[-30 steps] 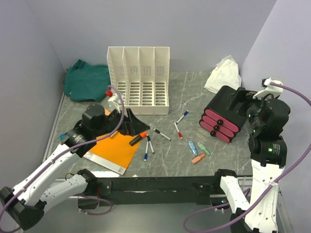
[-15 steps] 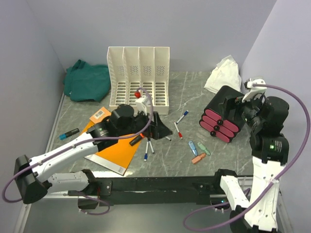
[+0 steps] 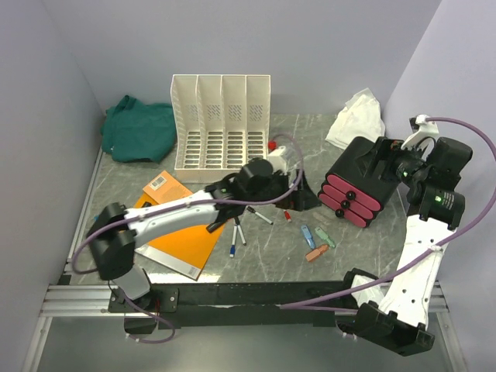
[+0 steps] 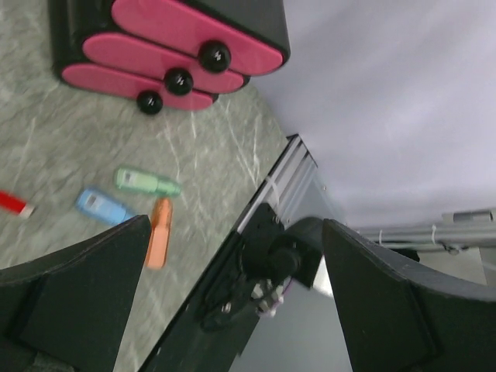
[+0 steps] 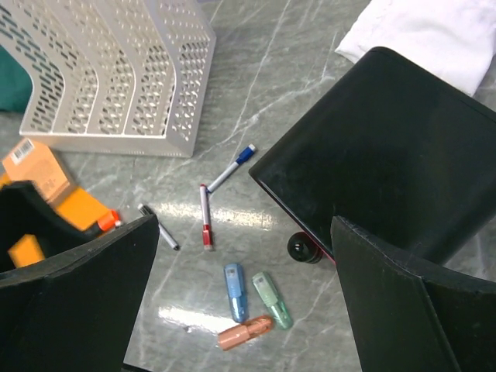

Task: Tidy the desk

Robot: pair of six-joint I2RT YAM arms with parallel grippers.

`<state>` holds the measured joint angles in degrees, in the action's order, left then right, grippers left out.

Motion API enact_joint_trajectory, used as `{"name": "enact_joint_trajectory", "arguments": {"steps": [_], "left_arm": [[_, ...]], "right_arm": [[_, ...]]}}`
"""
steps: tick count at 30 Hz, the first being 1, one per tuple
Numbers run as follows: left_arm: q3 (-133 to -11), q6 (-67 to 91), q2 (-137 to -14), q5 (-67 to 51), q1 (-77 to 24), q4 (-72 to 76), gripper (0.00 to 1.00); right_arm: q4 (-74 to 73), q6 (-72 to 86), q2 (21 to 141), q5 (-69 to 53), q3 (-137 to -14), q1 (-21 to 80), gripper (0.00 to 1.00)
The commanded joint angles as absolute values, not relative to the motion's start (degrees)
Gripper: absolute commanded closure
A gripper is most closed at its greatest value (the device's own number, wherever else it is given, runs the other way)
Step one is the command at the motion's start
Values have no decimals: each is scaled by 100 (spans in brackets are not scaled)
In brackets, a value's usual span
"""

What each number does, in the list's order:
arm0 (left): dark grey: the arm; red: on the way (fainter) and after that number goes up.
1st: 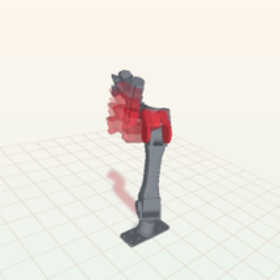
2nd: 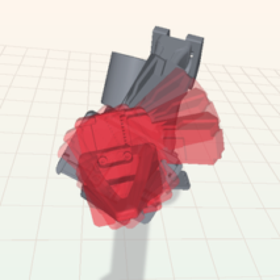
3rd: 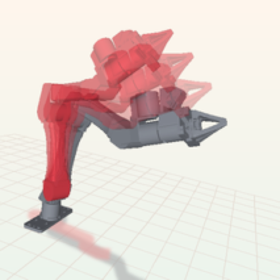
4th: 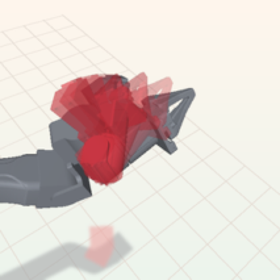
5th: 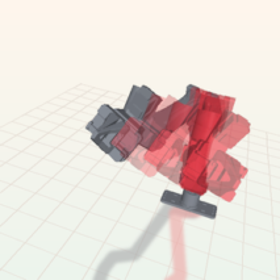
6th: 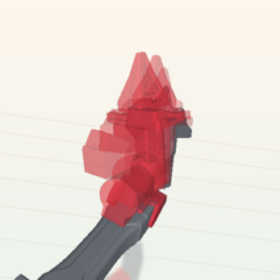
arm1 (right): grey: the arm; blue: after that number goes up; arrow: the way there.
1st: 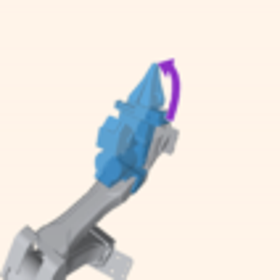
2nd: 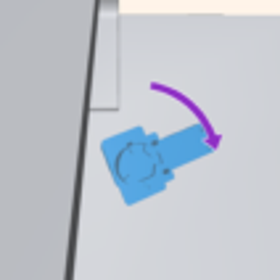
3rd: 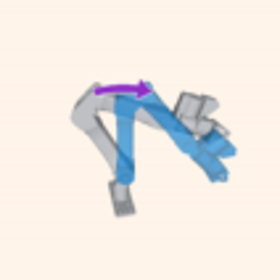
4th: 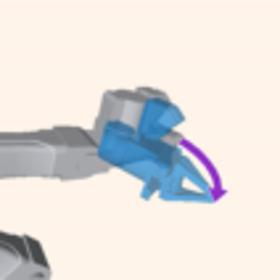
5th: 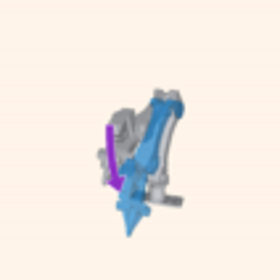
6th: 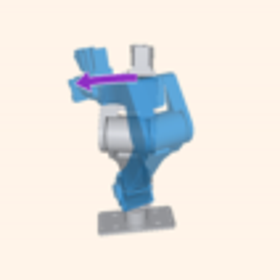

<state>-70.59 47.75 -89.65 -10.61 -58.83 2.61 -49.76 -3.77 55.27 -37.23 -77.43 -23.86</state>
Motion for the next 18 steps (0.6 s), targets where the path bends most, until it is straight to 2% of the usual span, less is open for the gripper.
{"name": "enact_joint_trajectory", "arguments": {"steps": [1,6,18], "left_arm": [[-8056,5071,-9833,-897,-6055,510,3],[-9034,5124,-10939,-1010,-6170,352,11],[-10871,5133,-12655,-1327,-6214,246,27]], "right_arm": [[-4518,297,5405,-3745,-7603,-2584,0],[-4482,483,5440,-3875,-7664,-2812,0],[-4518,492,5520,-4245,-7708,-2918,0]]}}
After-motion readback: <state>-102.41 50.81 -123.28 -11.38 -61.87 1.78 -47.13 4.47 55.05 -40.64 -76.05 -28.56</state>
